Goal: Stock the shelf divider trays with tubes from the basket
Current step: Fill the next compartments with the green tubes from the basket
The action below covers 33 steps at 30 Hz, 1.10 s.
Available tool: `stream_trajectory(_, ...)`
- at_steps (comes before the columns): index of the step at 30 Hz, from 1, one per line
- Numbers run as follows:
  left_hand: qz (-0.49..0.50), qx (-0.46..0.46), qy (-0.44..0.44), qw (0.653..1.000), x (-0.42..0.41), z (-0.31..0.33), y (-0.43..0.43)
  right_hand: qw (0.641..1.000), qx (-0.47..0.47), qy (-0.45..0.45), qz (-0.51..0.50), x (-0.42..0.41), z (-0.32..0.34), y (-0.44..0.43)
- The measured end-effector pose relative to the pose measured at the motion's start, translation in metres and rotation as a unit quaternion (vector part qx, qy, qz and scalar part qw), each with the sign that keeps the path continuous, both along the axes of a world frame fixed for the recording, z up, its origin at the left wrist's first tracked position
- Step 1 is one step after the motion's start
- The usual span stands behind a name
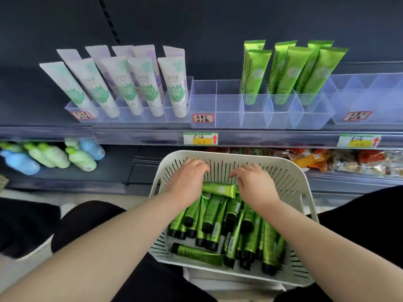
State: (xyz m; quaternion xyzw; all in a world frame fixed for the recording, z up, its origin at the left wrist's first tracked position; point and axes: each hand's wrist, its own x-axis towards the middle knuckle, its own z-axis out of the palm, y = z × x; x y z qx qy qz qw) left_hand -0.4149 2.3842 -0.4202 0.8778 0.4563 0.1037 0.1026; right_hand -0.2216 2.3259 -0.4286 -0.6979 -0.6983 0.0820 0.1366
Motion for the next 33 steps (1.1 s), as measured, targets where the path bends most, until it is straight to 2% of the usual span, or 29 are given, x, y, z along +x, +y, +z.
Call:
stream_trajectory(4, 0.036, -0.050, 0.006, 0.998, -0.011, -0.033, -0.009, 0.986, -0.165, -0.014, 0.014, -0.007, -0.032, -0.004)
stream_trajectory(6, 0.047, -0.072, 0.016, 0.996, -0.017, -0.043, -0.013, 0.979, -0.205, -0.013, 0.014, -0.011, -0.043, -0.005)
stream_trajectory(13, 0.073, -0.113, 0.012, 0.991, -0.028, -0.065, -0.018, 0.980, -0.192, -0.017, -0.050, -0.020, -0.067, 0.007)
stream_trajectory(19, 0.086, -0.143, 0.009, 0.986, -0.023, -0.074, -0.019, 0.940, -0.228, 0.046, -0.248, -0.021, -0.076, 0.019)
stream_trajectory(23, 0.087, -0.147, 0.018, 0.985, -0.023, -0.076, -0.015, 0.936, -0.252, 0.039, -0.242, -0.023, -0.082, 0.027)
stream_trajectory(27, 0.101, -0.149, 0.018, 0.983, -0.025, -0.077, -0.012, 0.937, -0.235, 0.098, -0.240, -0.028, -0.082, 0.034)
stream_trajectory(29, 0.116, -0.148, 0.019, 0.982, -0.025, -0.078, -0.011, 0.937, -0.214, 0.149, -0.234, -0.032, -0.080, 0.033)
stream_trajectory(33, 0.130, -0.157, 0.032, 0.979, -0.025, -0.079, -0.012, 0.954, -0.136, 0.194, -0.182, -0.031, -0.062, 0.026)
